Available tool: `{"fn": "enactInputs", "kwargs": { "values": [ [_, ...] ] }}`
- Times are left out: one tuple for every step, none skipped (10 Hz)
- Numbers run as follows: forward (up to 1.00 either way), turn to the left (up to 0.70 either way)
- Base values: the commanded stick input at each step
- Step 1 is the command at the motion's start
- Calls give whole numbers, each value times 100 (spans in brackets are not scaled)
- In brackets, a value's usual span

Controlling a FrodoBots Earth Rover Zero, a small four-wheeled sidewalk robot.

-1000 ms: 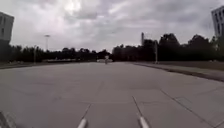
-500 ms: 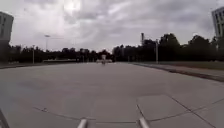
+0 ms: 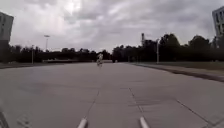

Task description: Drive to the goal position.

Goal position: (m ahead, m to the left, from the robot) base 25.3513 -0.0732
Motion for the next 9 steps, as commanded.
{"fn": "enactInputs", "kwargs": {
  "values": [
    [70,0],
    [70,0],
    [70,0],
    [70,0],
    [70,0],
    [70,0],
    [70,0],
    [70,0],
    [70,0]
  ]
}}
